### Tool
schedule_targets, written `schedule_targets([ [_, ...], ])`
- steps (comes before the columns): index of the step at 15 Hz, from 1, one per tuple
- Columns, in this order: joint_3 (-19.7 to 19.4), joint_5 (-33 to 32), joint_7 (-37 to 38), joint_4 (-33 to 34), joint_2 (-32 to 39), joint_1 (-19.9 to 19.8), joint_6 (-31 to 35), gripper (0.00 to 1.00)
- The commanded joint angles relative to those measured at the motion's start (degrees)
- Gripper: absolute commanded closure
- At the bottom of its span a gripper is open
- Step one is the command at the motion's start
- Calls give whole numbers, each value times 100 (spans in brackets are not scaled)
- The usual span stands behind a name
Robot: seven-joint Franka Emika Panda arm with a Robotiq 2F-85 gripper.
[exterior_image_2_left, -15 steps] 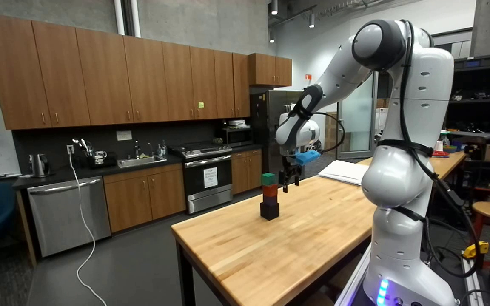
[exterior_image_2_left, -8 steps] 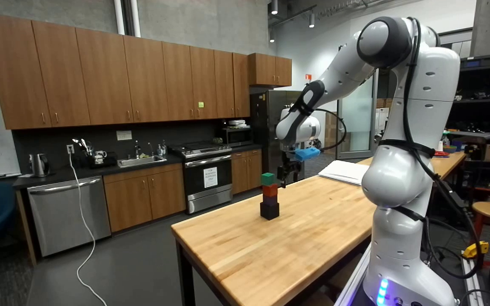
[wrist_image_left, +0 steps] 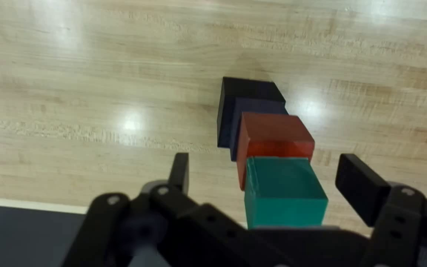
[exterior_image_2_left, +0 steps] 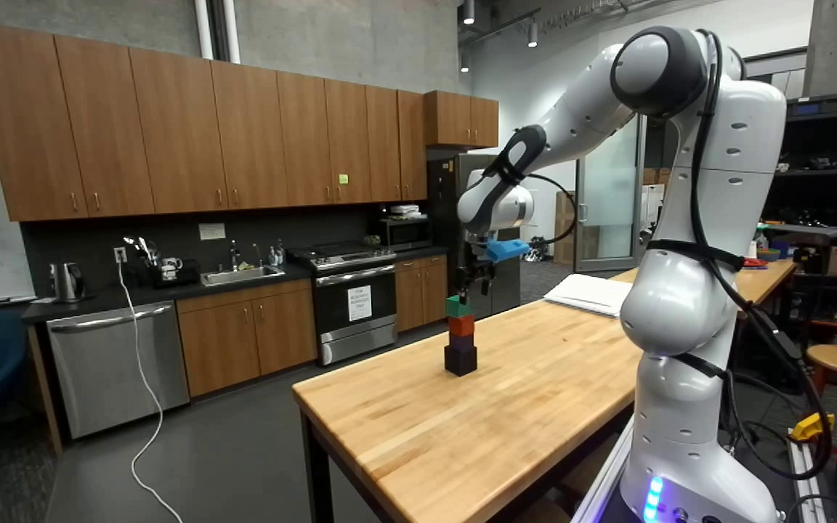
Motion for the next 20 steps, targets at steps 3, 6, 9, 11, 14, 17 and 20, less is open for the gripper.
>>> schedule_targets([
  [3, 213, -80, 372, 596, 68, 138, -178, 0],
  [6, 308, -69, 500, 808, 231, 204, -82, 29],
  [9, 368, -17, 487, 940, 415, 276, -4, 42],
  [11, 411, -82, 557, 1007, 547, 302, 132, 59],
  [14, 454, -150, 681, 1141, 756, 313, 328, 82],
  [17, 467, -350, 877, 1266, 897, 299, 491, 100],
  [20, 444, -596, 1055, 1379, 1013, 289, 595, 100],
])
